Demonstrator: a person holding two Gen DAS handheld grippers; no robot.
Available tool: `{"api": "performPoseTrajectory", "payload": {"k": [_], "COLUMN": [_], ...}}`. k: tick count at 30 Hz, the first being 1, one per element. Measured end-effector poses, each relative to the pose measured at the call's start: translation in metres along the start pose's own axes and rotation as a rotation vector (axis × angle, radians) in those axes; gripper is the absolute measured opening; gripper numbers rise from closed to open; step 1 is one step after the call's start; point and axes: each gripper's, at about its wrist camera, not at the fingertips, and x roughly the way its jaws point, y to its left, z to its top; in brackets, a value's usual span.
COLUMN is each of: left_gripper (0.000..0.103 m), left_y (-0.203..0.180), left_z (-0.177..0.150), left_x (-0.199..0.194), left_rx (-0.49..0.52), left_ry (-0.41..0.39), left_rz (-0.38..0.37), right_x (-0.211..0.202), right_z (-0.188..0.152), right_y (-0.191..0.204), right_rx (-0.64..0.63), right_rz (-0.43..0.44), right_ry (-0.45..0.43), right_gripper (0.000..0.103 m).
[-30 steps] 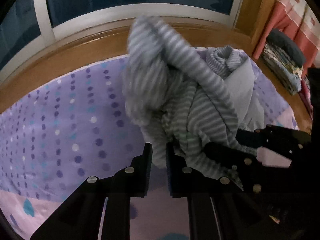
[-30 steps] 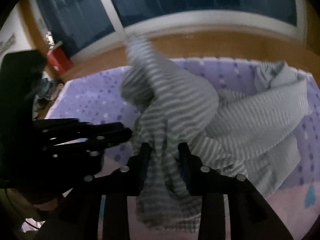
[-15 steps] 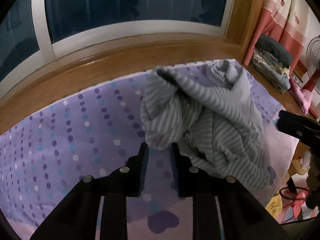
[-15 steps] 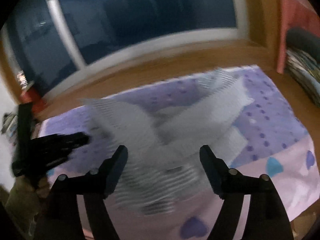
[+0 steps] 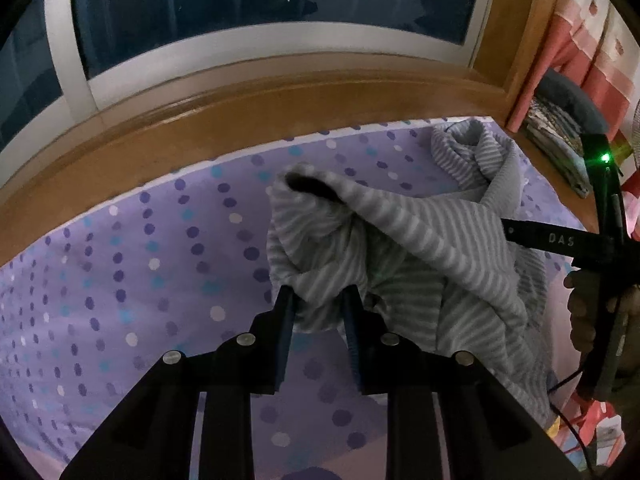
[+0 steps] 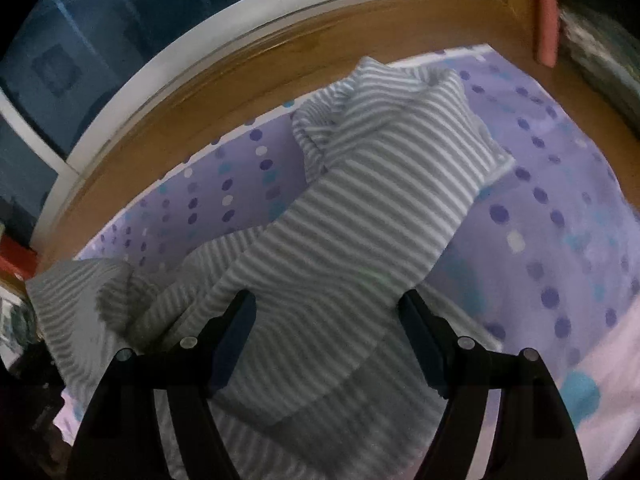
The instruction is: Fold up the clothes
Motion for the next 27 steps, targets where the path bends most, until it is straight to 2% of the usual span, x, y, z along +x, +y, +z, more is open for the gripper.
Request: {"api": "performPoseTrajectory", "payload": {"k": [2,3,4,5,6,8,10,13,16,18,24,27], "left_gripper": [0.024,0.024,0.024,0.024,0.024,0.019,0.015,0.012,0.012,0.012,0.012,0.012], "left_y": [-0.004,-0.008,-0.011,-0.014,-0.015,-0.017,-0.013,-0.004,0.011,0.022,0.057,0.072], "left_z": [0.000,0.000,-0.001,-0.002,-0.002,-0.004,-0.006,-0.008,-0.013,-0.018,-0.051,-0.068], "left_x": [0.007,0.010,0.012,0.011,0.009,0.005,-0.005,-0.027,-0.046,-0.054,-0.086,-0.102], "left_rx": [0.009,0.021,0.034,0.039,0.041,0.037,0.013,-0.012,-0.025,-0.028,-0.059,-0.060], "left_ry": [0.013,0.017,0.013,0.003,-0.008,-0.031,-0.057,-0.101,-0.137,-0.134,-0.149,-0.153], "left_rz": [0.005,0.013,0.026,0.034,0.038,0.042,0.030,0.006,-0.016,-0.034,-0.029,0.010], "right_x": [0.006,0.008,0.009,0.010,0.010,0.006,-0.005,-0.033,-0.058,-0.069,-0.086,-0.091], "right_z": [0.000,0.000,-0.001,-0.002,-0.003,-0.002,0.000,-0.002,-0.005,-0.009,-0.040,-0.063], "right_y": [0.008,0.013,0.018,0.020,0.020,0.015,0.013,0.023,0.044,0.066,0.155,0.198], "right_rx": [-0.060,-0.089,-0.114,-0.130,-0.136,-0.104,-0.085,-0.122,-0.173,-0.189,-0.294,-0.376], "right_rz": [-0.025,-0.044,-0.064,-0.092,-0.114,-0.062,-0.020,0.052,0.210,0.304,0.504,0.594], "right_ry": [-0.014,-0.027,-0.040,-0.052,-0.066,-0.088,-0.111,-0.163,-0.160,-0.151,-0.121,-0.081], "right_gripper": [0.082,0.079,0.069,0.051,0.043,0.017,0.012,0.011,0.011,0.011,0.010,0.010]}}
